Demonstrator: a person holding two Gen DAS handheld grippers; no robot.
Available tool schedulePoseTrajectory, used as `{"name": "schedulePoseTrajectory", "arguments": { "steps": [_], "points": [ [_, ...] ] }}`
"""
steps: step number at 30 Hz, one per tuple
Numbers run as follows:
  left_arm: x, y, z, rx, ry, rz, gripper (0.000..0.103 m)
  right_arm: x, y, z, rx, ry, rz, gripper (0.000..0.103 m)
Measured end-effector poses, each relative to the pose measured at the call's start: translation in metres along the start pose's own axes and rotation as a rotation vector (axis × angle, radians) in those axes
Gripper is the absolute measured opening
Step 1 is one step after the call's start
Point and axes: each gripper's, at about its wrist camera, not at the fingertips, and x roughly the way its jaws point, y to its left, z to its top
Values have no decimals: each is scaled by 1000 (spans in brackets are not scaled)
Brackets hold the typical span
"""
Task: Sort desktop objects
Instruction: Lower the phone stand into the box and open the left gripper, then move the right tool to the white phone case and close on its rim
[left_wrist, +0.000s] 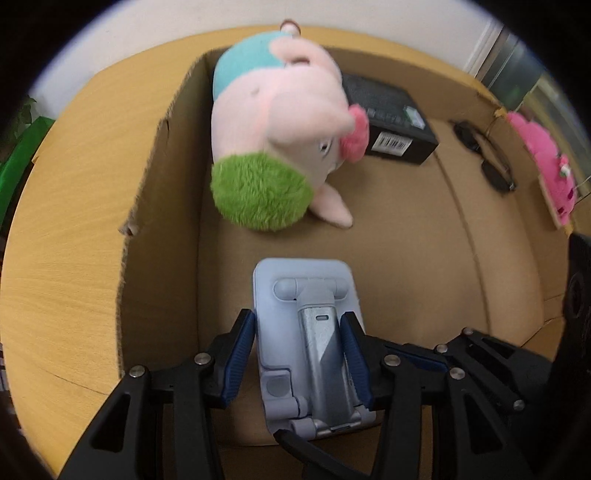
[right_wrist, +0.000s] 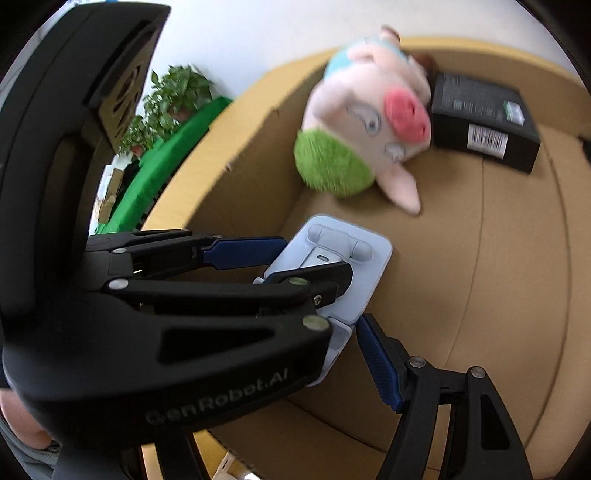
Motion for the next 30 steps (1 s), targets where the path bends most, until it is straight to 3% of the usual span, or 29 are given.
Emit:
{"name": "schedulePoseTrajectory", "arguments": {
  "steps": [3, 6, 10, 12, 15, 16, 17, 19, 22, 25, 27, 28, 29, 30],
  "points": [
    [6, 2, -2, 0, 27, 9, 46, 8, -6, 1, 40, 50, -1, 71],
    [5, 6, -4, -9, 36, -14, 44, 2, -9, 0, 51, 43, 6, 71],
    [-9, 7, -9, 5, 5, -8, 43, -35, 1, -8, -1, -31, -4, 72],
    [-35, 5, -19, 40, -89, 26, 43, -67, 10, -20, -30, -103, -64, 88],
    [-87, 6, -44, 36, -290, 70, 45, -125, 31, -55, -69, -299, -281, 103],
    [-106, 5, -57, 32, -364, 73, 51, -144, 38, -71, -74, -381, -321, 103],
    [-127, 3, -74, 26, -449, 75, 63, -160, 43, -86, -72, -443, -353, 103],
    [-153, -3, -103, 13, -559, 92, 79, -179, 40, -99, -51, -514, -397, 103],
    [-176, -24, -140, 48, -663, 115, 80, -200, 38, -118, -18, -557, -442, 103],
    [-180, -40, -152, 34, -714, 101, 79, -213, 37, -141, -22, -565, -407, 99],
    [-181, -45, -156, 33, -719, 82, 58, -212, 38, -143, -24, -556, -394, 75],
    [-179, -48, -158, 31, -711, 63, 20, -205, 37, -143, -30, -547, -399, 56],
    [-178, -51, -159, 20, -700, 47, 3, -205, 39, -146, -39, -535, -403, 48],
    [-178, -51, -159, 3, -698, 33, 3, -203, 43, -157, -49, -530, -409, 46]
  ]
}}
